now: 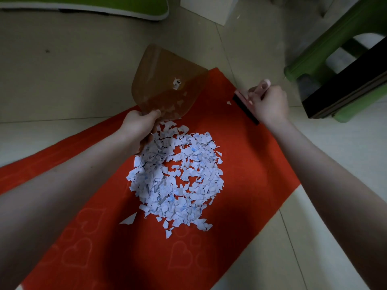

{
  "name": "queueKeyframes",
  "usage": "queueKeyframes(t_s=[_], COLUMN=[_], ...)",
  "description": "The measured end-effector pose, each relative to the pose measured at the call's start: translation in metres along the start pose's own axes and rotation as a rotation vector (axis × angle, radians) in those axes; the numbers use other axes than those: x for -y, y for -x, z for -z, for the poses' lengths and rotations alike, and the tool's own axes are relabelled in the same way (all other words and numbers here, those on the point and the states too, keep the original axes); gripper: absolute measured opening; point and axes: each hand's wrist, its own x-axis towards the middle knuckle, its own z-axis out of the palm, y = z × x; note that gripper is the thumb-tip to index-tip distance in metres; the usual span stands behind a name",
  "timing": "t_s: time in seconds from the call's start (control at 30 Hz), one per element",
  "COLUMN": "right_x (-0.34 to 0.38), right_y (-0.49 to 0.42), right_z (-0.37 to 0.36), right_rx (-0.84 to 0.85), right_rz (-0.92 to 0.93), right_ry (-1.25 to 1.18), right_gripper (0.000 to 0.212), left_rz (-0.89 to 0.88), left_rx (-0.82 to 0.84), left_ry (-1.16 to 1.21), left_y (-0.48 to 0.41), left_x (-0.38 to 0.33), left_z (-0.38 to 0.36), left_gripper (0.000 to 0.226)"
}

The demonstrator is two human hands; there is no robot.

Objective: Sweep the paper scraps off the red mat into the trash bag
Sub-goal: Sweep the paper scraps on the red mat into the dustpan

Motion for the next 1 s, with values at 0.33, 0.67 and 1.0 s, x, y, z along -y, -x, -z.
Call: queueKeyframes(t_s=[0.33,0.67,1.0], right_x=[0.020,0.000,0.014], right_y=[-0.026,-0.024,0.044], right_z=[-0.005,0.002,-0.007], right_rx=[0.320,0.146,0.433], right_rz=[0.019,0.003,0.238], right_ry=[-0.026,-0.063,-0.057], right_gripper=[0.055,0.042,0.042], left_rz=[-0.003,0.017,0.018], left_rx=[0.024,0.007,0.022], left_ry=[-0.014,-0.024,-0.024], left_y=[0.002,-0.007,-0.003], left_x=[0.002,0.007,0.006], left_z=[-0.005,-0.008,-0.013], left_gripper=[0.031,0.030,0.028])
